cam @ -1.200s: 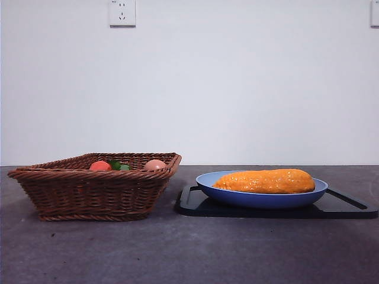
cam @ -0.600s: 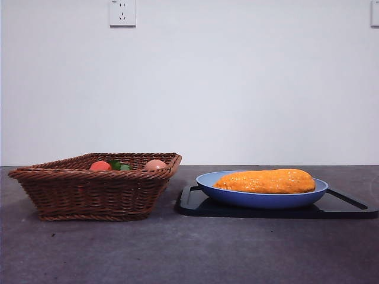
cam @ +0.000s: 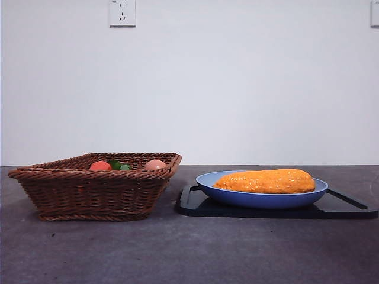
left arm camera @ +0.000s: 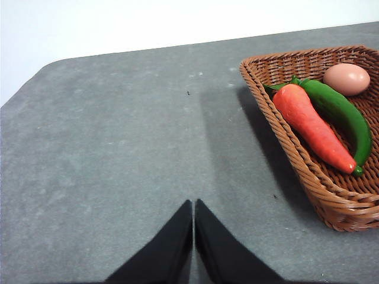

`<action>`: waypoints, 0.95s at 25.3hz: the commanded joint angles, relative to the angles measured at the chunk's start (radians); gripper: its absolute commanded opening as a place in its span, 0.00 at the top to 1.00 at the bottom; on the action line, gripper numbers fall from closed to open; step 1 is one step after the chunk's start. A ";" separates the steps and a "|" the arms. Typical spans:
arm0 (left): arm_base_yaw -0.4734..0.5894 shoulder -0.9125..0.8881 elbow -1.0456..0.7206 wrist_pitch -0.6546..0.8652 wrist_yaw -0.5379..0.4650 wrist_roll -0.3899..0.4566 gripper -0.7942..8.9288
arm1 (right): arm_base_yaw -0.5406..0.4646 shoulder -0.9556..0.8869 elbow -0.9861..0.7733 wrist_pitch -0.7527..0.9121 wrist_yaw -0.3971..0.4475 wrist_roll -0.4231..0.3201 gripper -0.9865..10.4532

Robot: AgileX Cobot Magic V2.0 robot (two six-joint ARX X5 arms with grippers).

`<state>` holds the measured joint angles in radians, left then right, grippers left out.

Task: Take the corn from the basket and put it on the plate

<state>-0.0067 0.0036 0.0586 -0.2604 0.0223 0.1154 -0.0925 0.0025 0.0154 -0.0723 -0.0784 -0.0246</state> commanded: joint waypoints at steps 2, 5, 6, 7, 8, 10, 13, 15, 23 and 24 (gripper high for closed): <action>0.003 0.000 -0.016 -0.032 0.003 -0.005 0.91 | -0.001 0.001 -0.006 -0.040 0.001 0.013 0.91; 0.003 -0.001 -0.016 -0.032 0.003 -0.005 0.91 | -0.002 0.001 -0.006 -0.064 0.001 0.013 0.91; 0.003 -0.001 -0.016 -0.032 0.003 -0.005 0.91 | -0.002 0.001 -0.006 -0.063 0.001 0.013 0.91; 0.003 0.000 -0.016 -0.032 0.003 -0.005 0.91 | -0.002 0.001 -0.006 -0.058 0.001 0.013 0.91; 0.003 -0.001 -0.016 -0.032 0.003 -0.005 0.91 | -0.002 0.001 -0.006 -0.055 0.001 0.013 0.91; 0.003 -0.001 -0.016 -0.032 0.003 -0.005 0.91 | -0.002 0.001 -0.006 -0.042 0.001 0.013 0.91; 0.003 -0.001 -0.016 -0.032 0.003 -0.005 0.91 | -0.002 0.001 -0.006 -0.024 0.001 0.013 0.91; 0.003 -0.001 -0.016 -0.032 0.003 -0.005 0.91 | -0.002 0.001 -0.006 -0.025 0.001 0.013 0.91; 0.003 -0.001 -0.016 -0.032 0.003 -0.005 0.91 | -0.002 0.001 -0.006 -0.025 0.001 0.013 0.91; 0.003 -0.001 -0.016 -0.032 0.003 -0.005 0.91 | -0.002 0.001 -0.006 -0.025 0.001 0.013 0.91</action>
<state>-0.0067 0.0036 0.0586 -0.2604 0.0223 0.1154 -0.0929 0.0025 0.0154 -0.1070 -0.0784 -0.0216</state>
